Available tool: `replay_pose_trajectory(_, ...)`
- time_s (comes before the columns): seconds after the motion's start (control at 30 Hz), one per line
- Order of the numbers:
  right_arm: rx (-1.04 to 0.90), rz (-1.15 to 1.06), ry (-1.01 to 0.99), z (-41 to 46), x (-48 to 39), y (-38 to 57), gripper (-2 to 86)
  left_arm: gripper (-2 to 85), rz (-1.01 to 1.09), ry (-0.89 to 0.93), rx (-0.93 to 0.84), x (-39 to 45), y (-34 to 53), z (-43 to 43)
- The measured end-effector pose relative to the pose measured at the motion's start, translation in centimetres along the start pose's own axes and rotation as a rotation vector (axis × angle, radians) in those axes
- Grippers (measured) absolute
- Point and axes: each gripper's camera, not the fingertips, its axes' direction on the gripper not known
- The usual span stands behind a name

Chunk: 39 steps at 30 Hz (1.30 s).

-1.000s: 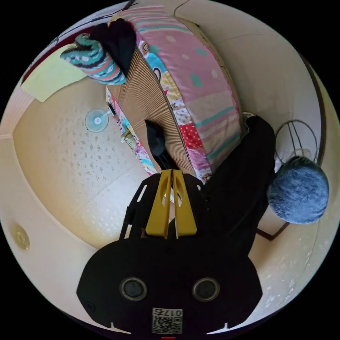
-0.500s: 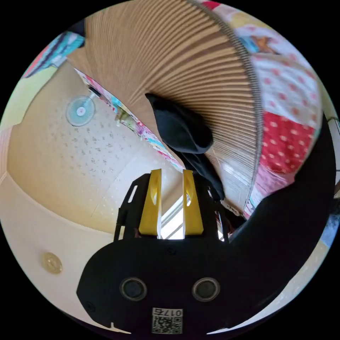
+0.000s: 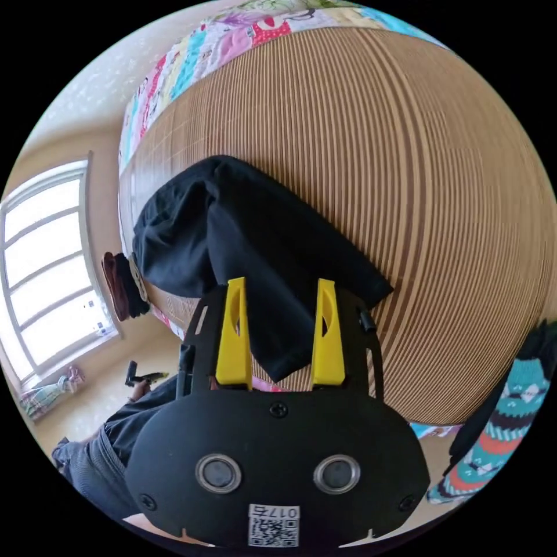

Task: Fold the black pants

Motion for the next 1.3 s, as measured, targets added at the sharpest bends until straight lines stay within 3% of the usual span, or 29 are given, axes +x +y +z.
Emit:
replay_pose_trajectory(0.1, -0.284, -0.068, 0.02, 5.2, -1.3, -1.2, 4.6, -0.8, 0.075, -0.123, -0.028, 2.6, 0.4, 0.0)
replay_pose_trajectory(0.2, -0.302, -0.225, 0.246, 4.1, -5.9, -0.5, 3.0, -0.9, 0.158, -0.174, -0.017, 5.1, 0.2, -0.6)
replay_pose_trajectory(0.27, -0.166, -0.307, 0.512, 0.8, -9.8, 1.5, 2.6, -1.0, 0.203, -0.176, -0.012, 6.3, 0.0, -0.8)
replay_pose_trajectory(0.33, 0.192, -0.35, 0.712, -6.8, -15.4, 7.4, 2.3, -1.0, 0.23, -0.203, -0.018, 7.6, -0.7, -0.7)
replay_pose_trajectory(0.43, 0.586, -0.493, 0.685, -13.0, -20.7, 18.2, 2.2, -1.0, 0.257, -0.213, -0.022, 9.0, -1.5, -0.3)
replay_pose_trajectory(0.53, 0.864, -0.604, 0.643, -11.1, -22.5, 28.4, 2.1, -0.9, 0.278, -0.182, -0.025, 10.2, -2.0, 0.3)
replay_pose_trajectory(0.57, 0.815, -0.624, 0.639, -9.9, -22.4, 29.3, 2.0, -0.9, 0.286, -0.172, -0.021, 10.5, -2.0, 0.4)
replay_pose_trajectory(0.63, 0.378, -0.674, 0.747, -1.9, -19.7, 30.3, 1.8, -0.7, 0.342, -0.16, -0.016, 11.3, -2.1, 0.8)
replay_pose_trajectory(0.7, 0.104, -0.61, 0.725, 4.8, -14.3, 30.7, 1.6, -0.2, 0.364, -0.189, -0.031, 11.5, -2.4, 1.3)
replay_pose_trajectory(0.8, -0.375, -0.124, 0.481, 13.9, -2.0, 30.3, 1.1, 2.6, 0.354, -0.2, -0.069, 10.9, -3.2, 2.5)
replay_pose_trajectory(0.87, -0.434, 0.11, 0.257, 16.3, 3.0, 31.9, 0.8, 4.3, 0.342, -0.173, -0.068, 10.5, -3.6, 3.1)
replay_pose_trajectory(0.93, -0.226, 0.377, -0.193, 16.9, 7.1, 35.2, 0.6, 6.7, 0.366, -0.137, -0.053, 10.8, -4.1, 3.7)
replay_pose_trajectory(0.97, -0.155, 0.441, -0.308, 17.0, 7.8, 36.1, 0.5, 7.6, 0.373, -0.138, -0.05, 11.1, -4.3, 3.8)
replay_pose_trajectory(1.03, 0.2, 0.645, -0.71, 17.7, 9.5, 40.3, 0.5, 10.5, 0.4, -0.145, -0.039, 12.8, -5.5, 4.5)
replay_pose_trajectory(1.13, 0.513, 0.844, -1.07, 20.8, 8.9, 44.6, 0.4, 11.8, 0.464, -0.161, -0.052, 16.6, -7.6, 5.5)
replay_pose_trajectory(1.23, 0.607, 0.932, -1.29, 24.2, 6.6, 46.6, 0.4, 13.4, 0.547, -0.251, -0.105, 22.3, -10.0, 6.5)
replay_pose_trajectory(1.3, 0.623, 0.878, -1.351, 25.1, 5.1, 46.7, 0.4, 15.1, 0.586, -0.306, -0.111, 25.7, -11.3, 6.6)
